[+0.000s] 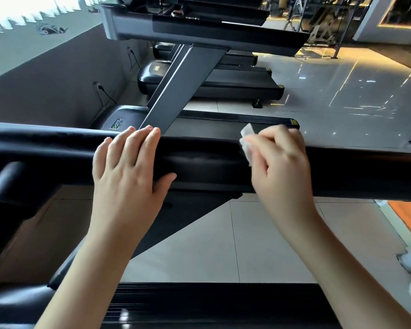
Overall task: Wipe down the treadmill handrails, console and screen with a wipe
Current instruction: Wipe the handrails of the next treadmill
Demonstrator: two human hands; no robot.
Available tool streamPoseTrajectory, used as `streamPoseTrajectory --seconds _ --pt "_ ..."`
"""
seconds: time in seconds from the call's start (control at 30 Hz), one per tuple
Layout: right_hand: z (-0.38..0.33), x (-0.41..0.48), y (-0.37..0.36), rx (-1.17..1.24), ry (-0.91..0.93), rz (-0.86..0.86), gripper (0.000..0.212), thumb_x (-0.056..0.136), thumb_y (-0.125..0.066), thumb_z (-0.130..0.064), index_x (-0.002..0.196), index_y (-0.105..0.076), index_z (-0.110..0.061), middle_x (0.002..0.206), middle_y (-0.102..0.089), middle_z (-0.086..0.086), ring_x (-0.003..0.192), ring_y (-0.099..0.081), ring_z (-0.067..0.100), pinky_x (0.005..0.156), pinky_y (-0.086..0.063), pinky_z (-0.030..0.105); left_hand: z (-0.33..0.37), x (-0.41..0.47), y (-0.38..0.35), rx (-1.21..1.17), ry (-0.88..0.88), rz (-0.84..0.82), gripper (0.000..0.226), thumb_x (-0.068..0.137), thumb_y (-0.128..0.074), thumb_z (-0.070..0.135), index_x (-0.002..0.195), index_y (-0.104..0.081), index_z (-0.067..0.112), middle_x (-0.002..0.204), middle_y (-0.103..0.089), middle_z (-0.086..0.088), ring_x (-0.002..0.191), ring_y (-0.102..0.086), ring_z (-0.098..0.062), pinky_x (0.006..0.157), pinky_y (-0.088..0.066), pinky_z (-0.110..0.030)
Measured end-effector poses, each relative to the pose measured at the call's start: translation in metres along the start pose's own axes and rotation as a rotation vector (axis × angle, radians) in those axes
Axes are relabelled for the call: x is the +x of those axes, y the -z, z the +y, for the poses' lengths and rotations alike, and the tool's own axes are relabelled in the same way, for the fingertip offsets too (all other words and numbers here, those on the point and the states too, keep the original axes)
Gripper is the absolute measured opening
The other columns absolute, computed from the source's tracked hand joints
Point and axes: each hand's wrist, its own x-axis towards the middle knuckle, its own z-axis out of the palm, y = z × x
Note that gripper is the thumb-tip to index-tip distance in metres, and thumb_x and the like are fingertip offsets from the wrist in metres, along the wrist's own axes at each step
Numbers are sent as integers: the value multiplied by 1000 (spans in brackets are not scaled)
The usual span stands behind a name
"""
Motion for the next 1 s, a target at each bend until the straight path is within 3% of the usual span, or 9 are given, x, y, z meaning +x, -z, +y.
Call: streamPoseTrajectory --seconds 0.07,0.23,0.37,0.43,0.5,0.63,0.8,0.9,1.0 --pt "-2 12 -6 22 -36 -31 16 86 -58 -3 78 -71 1 75 -60 11 73 -51 31 68 -31 22 0 0 0 4 -2 1 63 80 -60 35 134 -50 5 134 -53 -12 127 -40 -32 111 -20 -44" --pt "-12 14 -10 109 124 -181 12 83 -60 1 78 -71 0 73 -58 8 70 -45 22 66 -38 25 0 -1 -1 1 -4 20 62 78 -63 33 132 -53 6 132 -54 -11 126 -42 -32 111 -24 -46" --pt "-5 23 -12 31 -5 -112 25 84 -51 -13 72 -72 -5 68 -57 8 67 -51 30 62 -44 31 1 -1 -4 -45 22 36 59 81 -72 25 133 -53 6 134 -52 -13 129 -38 -32 112 -21 -46" --pt "-22 26 -24 16 -24 -102 20 79 -54 -10 71 -71 -3 68 -58 11 68 -54 33 61 -47 33 2 -2 -6 -54 32 35 59 81 -73 24 133 -52 6 135 -52 -13 130 -37 -32 112 -21 -48" --pt "-37 20 -29 46 51 -128 14 79 -57 -2 75 -70 0 71 -58 11 69 -53 33 61 -49 36 1 -3 -6 -47 42 34 61 79 -76 24 133 -53 7 136 -50 -15 130 -37 -34 112 -22 -49" --pt "-19 3 -8 69 174 -136 25 85 -48 -3 87 -73 -3 78 -61 8 73 -54 31 66 -48 38 -4 -3 0 -7 86 24 64 75 -79 28 133 -56 16 135 -44 -21 131 -31 -39 110 -20 -55" --pt "-24 11 -21 15 -49 -17 21 87 -52 -6 84 -72 -2 74 -60 8 73 -51 28 65 -46 34 -4 -3 2 34 74 24 61 79 -63 34 136 -52 13 132 -49 -18 128 -34 -34 110 -20 -55" --pt "-42 -8 -23 43 104 -90 26 85 -50 7 98 -71 3 83 -63 11 82 -49 26 74 -45 32 -7 -4 3 27 78 19 68 78 -57 38 136 -48 4 133 -51 -15 128 -36 -33 111 -20 -50" --pt "-25 -28 -5 -17 286 -154 39 100 -31 3 110 -69 4 99 -68 12 91 -51 26 80 -52 38 -14 -3 5 17 32 31 62 78 -60 32 133 -51 4 131 -53 -13 127 -40 -33 110 -22 -46"
